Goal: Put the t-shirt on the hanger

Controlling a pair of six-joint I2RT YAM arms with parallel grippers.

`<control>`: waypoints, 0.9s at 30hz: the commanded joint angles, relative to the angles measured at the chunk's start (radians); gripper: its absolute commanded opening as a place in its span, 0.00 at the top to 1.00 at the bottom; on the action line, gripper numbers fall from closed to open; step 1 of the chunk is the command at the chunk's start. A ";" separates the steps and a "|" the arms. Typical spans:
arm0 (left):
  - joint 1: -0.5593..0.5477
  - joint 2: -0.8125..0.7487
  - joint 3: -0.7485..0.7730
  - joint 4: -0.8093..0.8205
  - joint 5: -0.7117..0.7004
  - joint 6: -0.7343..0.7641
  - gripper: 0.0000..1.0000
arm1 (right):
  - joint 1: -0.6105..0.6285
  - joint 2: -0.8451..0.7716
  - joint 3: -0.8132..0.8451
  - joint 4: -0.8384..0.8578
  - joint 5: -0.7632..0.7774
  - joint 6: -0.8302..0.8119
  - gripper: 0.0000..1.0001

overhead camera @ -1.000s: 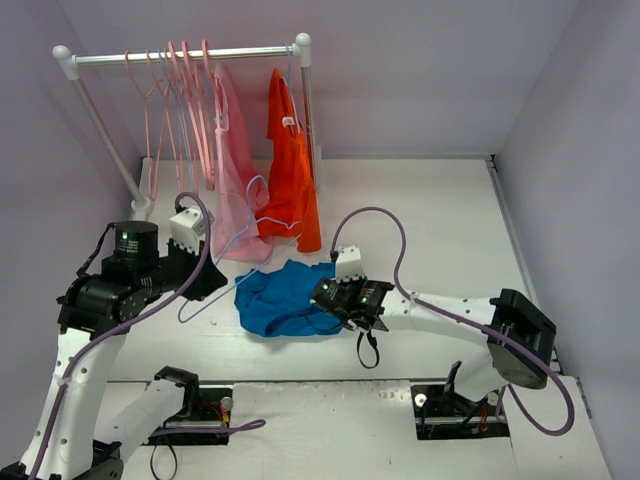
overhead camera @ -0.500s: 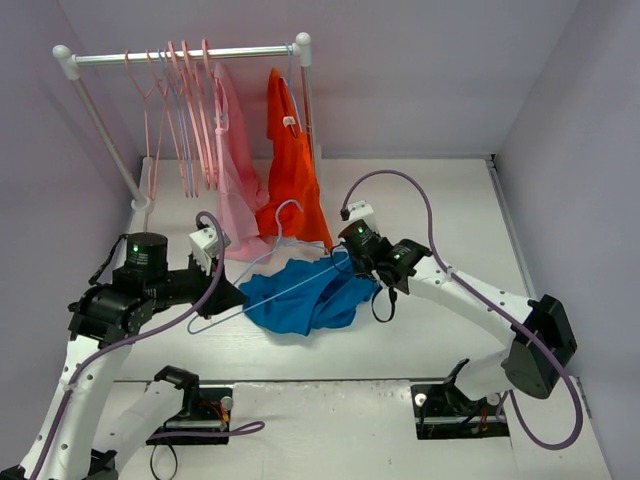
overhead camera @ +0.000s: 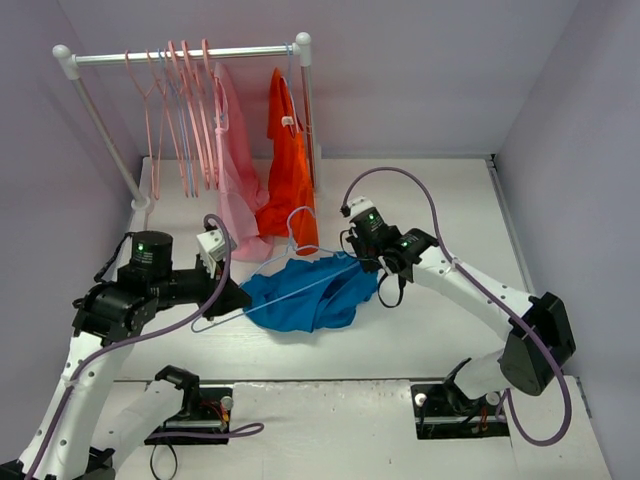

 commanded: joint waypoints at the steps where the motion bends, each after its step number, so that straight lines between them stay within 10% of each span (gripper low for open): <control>1: -0.016 0.046 0.020 0.069 0.030 0.040 1.00 | -0.008 -0.010 0.073 0.018 -0.018 -0.059 1.00; 27: -0.050 0.048 0.030 0.106 -0.208 0.075 1.00 | -0.047 -0.049 0.080 0.017 -0.059 -0.098 1.00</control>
